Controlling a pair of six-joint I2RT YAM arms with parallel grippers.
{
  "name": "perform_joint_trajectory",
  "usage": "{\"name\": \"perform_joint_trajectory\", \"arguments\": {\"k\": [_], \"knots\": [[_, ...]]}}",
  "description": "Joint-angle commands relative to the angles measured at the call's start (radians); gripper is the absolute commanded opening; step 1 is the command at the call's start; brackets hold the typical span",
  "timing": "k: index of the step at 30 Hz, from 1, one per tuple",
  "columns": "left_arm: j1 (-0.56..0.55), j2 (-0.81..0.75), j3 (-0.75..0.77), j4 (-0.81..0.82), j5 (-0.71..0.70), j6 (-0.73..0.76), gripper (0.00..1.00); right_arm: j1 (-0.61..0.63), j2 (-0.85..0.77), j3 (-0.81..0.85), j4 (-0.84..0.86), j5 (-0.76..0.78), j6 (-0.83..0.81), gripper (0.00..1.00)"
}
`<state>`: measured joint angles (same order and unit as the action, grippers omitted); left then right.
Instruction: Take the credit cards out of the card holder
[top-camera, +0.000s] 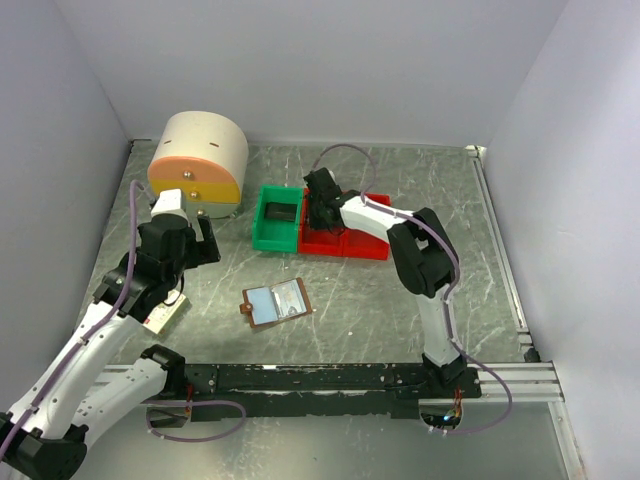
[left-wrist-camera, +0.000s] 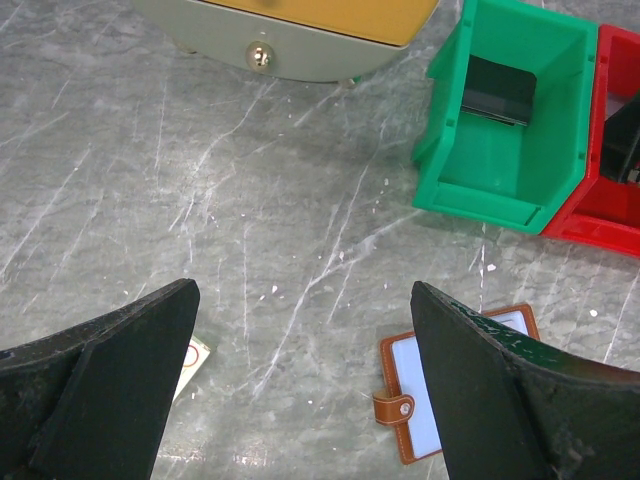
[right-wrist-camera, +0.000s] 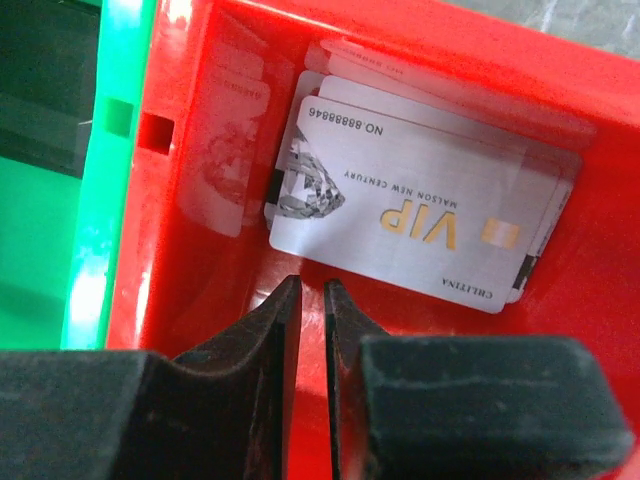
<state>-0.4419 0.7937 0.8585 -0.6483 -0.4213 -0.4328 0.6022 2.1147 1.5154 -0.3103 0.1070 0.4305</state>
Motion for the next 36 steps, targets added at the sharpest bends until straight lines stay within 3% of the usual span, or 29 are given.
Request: {"name": "perform_joint_trajectory", "arguments": {"k": [1, 8, 16, 25, 32, 36], "knots": [[0.009, -0.008, 0.001, -0.005, 0.009, 0.014, 1.0, 0.002, 0.049, 0.061, -0.043, 0.05, 0.014, 0.16], [0.008, -0.011, 0.002, -0.002, 0.012, 0.015, 1.0, 0.001, 0.065, 0.079, -0.031, 0.108, 0.022, 0.16], [0.009, -0.009, -0.001, 0.002, 0.027, 0.021, 1.0, 0.003, -0.032, 0.0, 0.016, 0.039, 0.027, 0.21], [0.009, 0.011, -0.019, 0.042, 0.147, 0.056, 0.99, 0.001, -0.392, -0.287, 0.185, -0.031, 0.063, 0.43], [0.009, 0.076, -0.011, 0.043, 0.219, 0.065, 1.0, 0.068, -0.616, -0.64, 0.5, -0.259, 0.205, 0.44], [0.008, 0.12, -0.045, 0.109, 0.41, 0.096, 1.0, 0.186, -0.675, -0.807, 0.608, -0.281, 0.242, 0.44]]}}
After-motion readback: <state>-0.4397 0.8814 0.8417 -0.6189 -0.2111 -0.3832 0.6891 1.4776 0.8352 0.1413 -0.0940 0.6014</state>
